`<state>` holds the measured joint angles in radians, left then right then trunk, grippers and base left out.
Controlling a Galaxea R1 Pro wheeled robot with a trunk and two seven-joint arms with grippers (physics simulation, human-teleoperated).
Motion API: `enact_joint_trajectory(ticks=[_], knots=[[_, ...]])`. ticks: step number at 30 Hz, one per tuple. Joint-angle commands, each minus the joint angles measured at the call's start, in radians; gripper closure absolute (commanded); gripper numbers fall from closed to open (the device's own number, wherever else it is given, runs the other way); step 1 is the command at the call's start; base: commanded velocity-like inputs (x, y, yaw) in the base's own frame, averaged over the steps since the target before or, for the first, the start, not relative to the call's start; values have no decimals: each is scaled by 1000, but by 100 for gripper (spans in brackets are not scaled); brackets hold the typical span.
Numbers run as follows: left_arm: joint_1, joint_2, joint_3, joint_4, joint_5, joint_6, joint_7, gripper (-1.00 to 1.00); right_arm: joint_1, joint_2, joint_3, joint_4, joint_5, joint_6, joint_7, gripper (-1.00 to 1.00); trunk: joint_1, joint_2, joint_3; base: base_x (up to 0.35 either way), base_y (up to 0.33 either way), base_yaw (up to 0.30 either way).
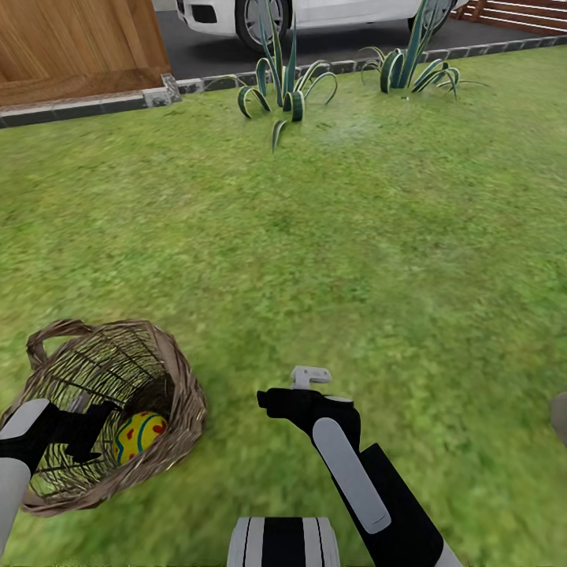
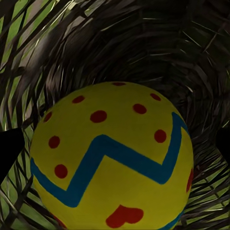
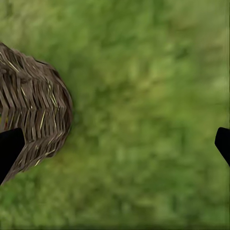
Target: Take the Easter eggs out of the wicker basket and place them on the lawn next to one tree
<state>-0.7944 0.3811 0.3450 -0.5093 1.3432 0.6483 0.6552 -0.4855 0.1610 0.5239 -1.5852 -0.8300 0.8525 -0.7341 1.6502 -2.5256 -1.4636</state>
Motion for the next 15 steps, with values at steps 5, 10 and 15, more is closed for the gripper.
enact_joint_trajectory(ticks=[5, 10, 15], knots=[[0, -1, 3, -2, 8, 2, 11, -100, -1, 0, 1, -1, -9, 2, -10, -100, 0, 0, -1, 0, 0, 0], [0, -1, 4, -1, 8, 2, 11, -100, -1, 0, 1, -1, -9, 2, -10, -100, 1, -1, -9, 0, 0, 0], [0, -3, 4, 0, 8, 2, 11, -100, -1, 0, 1, -1, -9, 1, -10, -100, 2, -1, -16, 0, 0, 0]])
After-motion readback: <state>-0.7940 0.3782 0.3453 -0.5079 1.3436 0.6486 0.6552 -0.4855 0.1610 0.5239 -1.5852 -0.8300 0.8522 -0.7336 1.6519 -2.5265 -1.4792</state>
